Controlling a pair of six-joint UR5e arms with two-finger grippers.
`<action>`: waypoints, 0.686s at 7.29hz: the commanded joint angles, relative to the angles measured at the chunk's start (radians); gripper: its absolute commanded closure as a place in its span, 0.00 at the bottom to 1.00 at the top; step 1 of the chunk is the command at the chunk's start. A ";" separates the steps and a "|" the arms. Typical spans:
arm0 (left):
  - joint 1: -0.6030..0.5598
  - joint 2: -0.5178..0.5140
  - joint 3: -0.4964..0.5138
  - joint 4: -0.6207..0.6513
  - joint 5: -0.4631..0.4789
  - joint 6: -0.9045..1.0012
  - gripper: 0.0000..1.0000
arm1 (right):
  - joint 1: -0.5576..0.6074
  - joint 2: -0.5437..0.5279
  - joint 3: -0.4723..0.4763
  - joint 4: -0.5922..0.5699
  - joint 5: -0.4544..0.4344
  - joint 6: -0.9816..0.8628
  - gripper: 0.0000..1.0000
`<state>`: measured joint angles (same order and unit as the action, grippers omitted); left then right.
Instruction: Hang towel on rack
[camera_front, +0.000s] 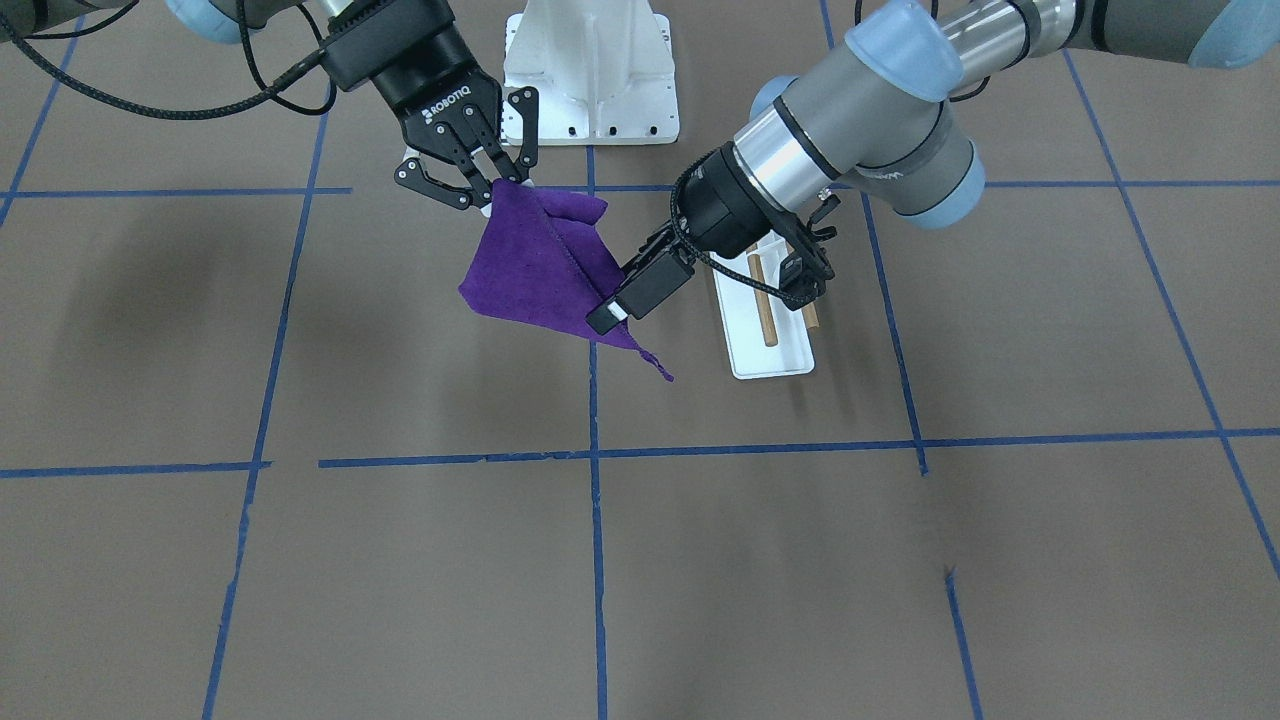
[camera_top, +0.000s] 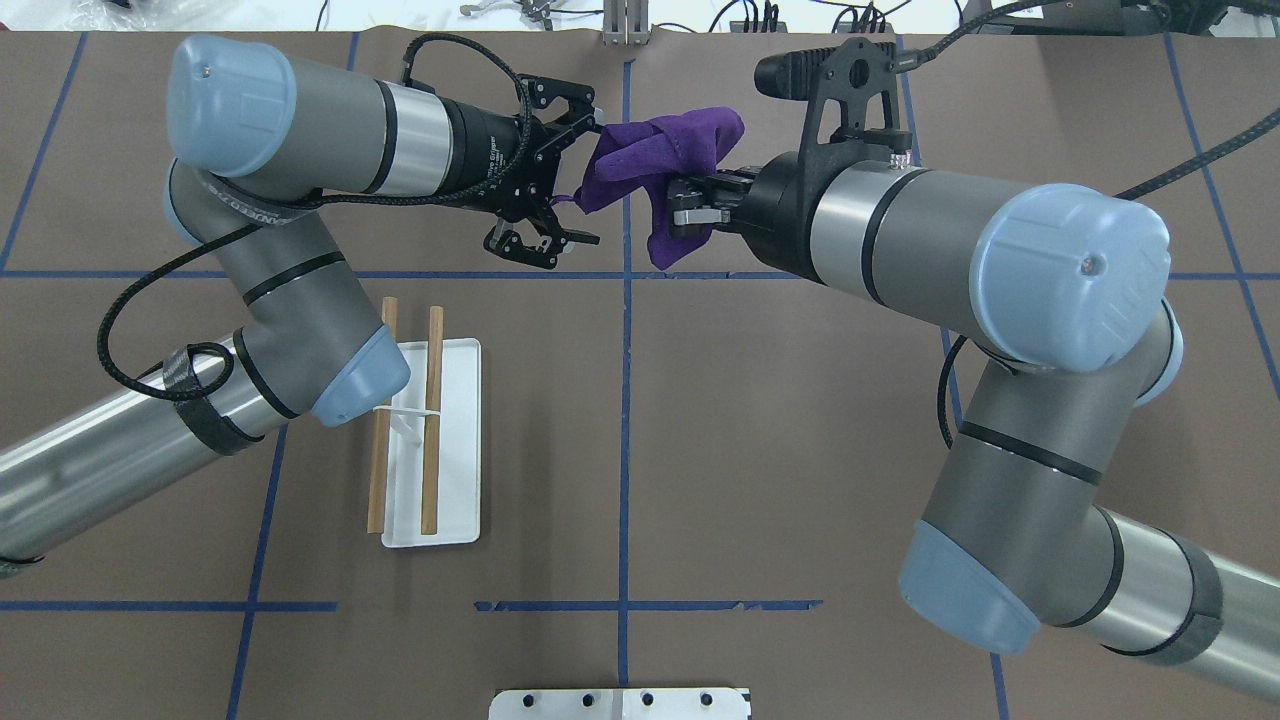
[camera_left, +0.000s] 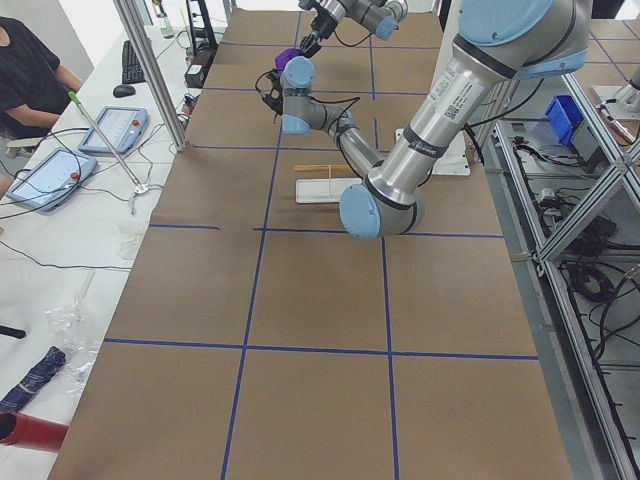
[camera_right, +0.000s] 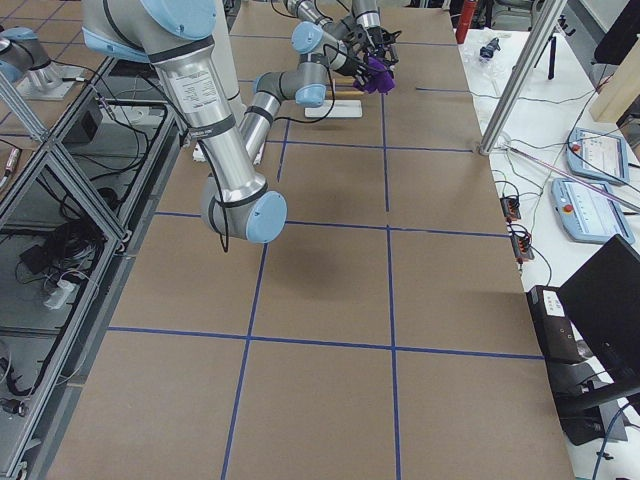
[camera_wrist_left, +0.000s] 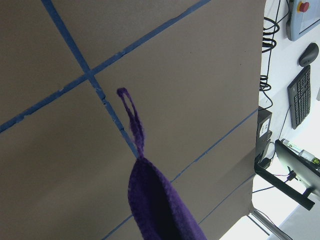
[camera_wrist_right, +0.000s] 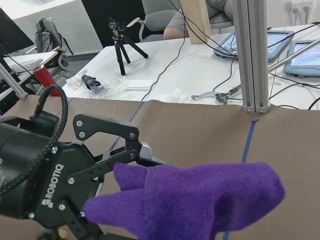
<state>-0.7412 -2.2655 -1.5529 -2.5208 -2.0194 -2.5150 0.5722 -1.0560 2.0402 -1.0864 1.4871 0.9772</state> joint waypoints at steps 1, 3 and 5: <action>0.000 0.003 0.001 0.000 0.001 0.004 0.29 | 0.000 0.001 0.000 0.000 0.001 0.000 1.00; 0.000 0.006 -0.006 0.004 0.001 0.004 0.83 | 0.000 0.001 0.000 0.000 0.001 -0.002 1.00; 0.000 0.012 -0.013 0.004 -0.001 0.005 1.00 | 0.000 0.001 0.000 0.000 0.002 0.000 1.00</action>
<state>-0.7409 -2.2565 -1.5625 -2.5177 -2.0190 -2.5101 0.5722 -1.0554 2.0402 -1.0861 1.4889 0.9767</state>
